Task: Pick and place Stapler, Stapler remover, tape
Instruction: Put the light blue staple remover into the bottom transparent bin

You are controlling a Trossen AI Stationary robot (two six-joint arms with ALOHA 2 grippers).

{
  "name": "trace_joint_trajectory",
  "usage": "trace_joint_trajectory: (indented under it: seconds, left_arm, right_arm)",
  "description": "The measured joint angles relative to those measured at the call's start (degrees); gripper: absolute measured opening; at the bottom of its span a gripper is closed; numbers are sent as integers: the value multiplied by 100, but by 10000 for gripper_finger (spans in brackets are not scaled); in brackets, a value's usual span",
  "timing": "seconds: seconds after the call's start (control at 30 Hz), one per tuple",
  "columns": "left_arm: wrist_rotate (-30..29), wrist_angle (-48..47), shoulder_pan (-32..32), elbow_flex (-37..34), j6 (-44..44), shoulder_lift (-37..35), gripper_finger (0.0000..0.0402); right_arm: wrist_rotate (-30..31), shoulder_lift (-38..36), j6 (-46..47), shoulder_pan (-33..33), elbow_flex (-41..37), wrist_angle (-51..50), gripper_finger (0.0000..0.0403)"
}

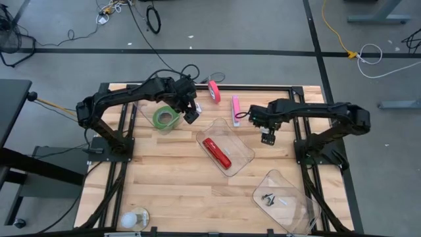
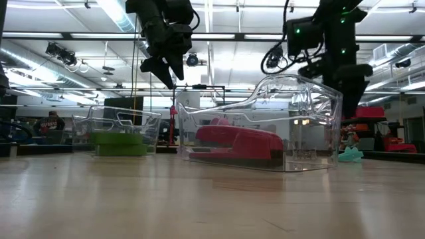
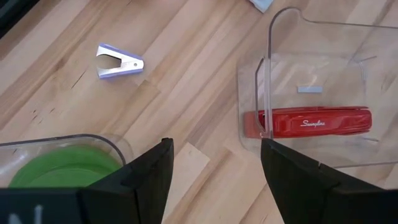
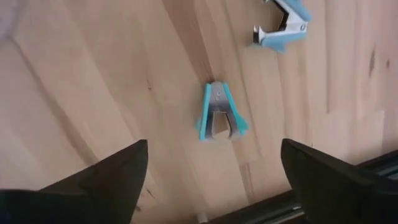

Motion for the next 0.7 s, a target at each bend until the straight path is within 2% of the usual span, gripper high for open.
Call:
trace_joint_trajectory:
  seconds: [0.2,0.53,0.7]
  left_arm:
    - [-42,-1,2,0,0,0,243]
    - [-214,15,4,0,2,2,243]
    - [-213,26,2,0,92,2,243]
  right_arm:
    - [201,407,-322,-228,0,55,375]
    - [-2,946,-862,-432,0,147,373]
    - [101,1260,-1012,-441,0,241,373]
